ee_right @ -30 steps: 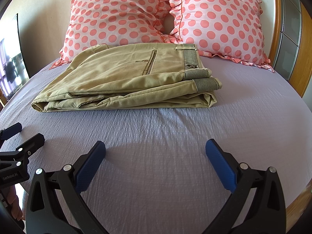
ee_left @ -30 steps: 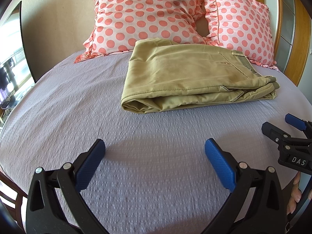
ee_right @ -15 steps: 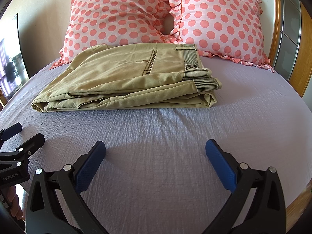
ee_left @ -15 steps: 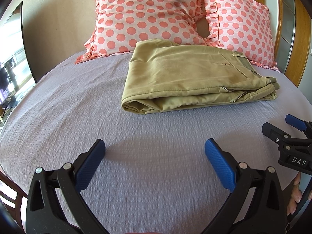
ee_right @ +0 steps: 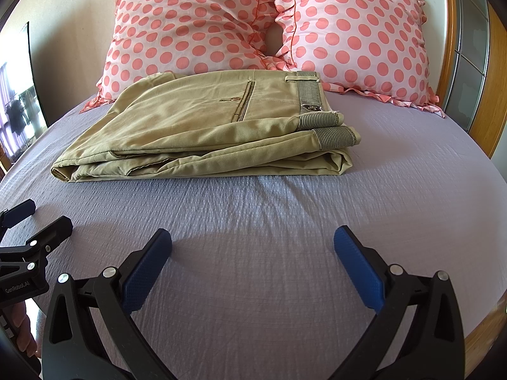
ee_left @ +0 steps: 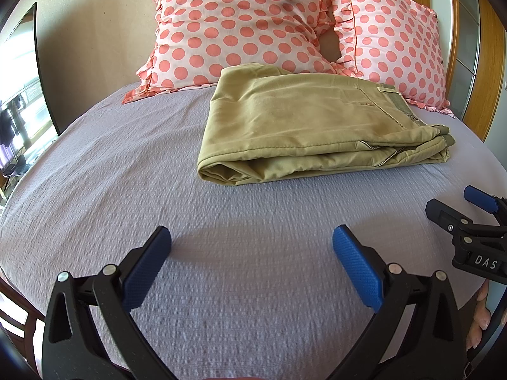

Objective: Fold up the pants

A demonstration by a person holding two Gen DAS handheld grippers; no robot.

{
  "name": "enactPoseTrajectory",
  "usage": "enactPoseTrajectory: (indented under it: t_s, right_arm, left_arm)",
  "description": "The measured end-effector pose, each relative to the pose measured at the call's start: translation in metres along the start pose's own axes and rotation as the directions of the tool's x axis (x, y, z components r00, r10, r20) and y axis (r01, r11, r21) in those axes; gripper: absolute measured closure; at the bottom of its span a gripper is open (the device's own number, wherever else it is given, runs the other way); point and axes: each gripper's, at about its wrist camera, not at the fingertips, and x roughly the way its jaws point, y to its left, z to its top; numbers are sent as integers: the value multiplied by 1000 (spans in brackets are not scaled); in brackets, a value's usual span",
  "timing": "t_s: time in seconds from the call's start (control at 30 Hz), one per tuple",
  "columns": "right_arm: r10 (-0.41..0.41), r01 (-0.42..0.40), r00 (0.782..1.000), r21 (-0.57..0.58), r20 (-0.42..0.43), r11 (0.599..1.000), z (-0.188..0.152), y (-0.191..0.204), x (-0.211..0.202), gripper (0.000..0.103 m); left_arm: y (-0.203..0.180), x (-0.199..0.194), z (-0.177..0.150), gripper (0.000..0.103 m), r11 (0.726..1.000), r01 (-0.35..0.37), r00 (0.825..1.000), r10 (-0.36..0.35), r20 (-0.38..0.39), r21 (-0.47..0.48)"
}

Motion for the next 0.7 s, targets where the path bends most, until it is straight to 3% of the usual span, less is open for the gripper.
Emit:
enactPoseTrajectory:
  t_s: [0.7]
  right_arm:
    - [0,0,1000,0,2,1000,-1,0,0,1]
  left_arm:
    - [1,2,2,2,1000,-1,1000,1,-1,-2]
